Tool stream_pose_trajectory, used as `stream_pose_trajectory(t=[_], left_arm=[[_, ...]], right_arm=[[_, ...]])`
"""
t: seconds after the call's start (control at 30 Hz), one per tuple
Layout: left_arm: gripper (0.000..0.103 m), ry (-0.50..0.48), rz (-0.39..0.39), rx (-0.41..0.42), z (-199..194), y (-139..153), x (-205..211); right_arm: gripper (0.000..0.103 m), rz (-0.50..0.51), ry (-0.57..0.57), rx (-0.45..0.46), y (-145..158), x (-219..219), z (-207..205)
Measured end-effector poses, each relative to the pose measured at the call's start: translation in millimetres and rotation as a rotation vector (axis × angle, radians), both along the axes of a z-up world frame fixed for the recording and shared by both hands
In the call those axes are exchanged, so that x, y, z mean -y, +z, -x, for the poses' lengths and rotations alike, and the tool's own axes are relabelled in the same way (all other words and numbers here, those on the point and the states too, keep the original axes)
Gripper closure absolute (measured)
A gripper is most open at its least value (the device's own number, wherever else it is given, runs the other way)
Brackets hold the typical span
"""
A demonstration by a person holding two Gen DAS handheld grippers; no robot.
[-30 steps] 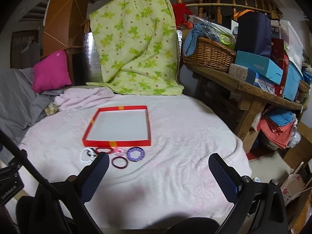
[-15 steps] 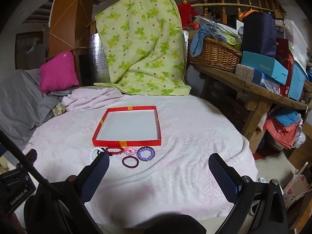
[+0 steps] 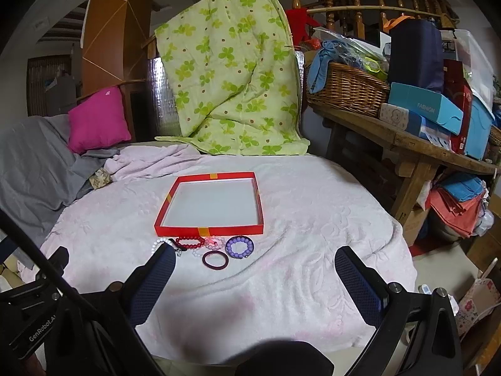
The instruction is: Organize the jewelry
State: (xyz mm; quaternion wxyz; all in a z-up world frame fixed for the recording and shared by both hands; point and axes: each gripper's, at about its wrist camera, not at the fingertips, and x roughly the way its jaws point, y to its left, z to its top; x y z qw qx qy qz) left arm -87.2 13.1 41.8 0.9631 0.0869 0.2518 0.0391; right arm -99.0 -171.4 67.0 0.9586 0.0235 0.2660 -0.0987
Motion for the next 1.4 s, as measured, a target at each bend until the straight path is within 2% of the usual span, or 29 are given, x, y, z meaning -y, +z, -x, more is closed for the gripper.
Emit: stream_pose_trajectory(t=[0.93,1.4], left_arm=[[0.012,-0.007,-0.019,-0.030,-11,-13,6],[0.012,0.019,-0.017,-0.036,-23,-21,-8]], right_arm=[[0.000,0.002,-0.002,-0.042,-17,-4,-14],[0.000,-0.002,0.000,-0.072,-26,-8,-29]])
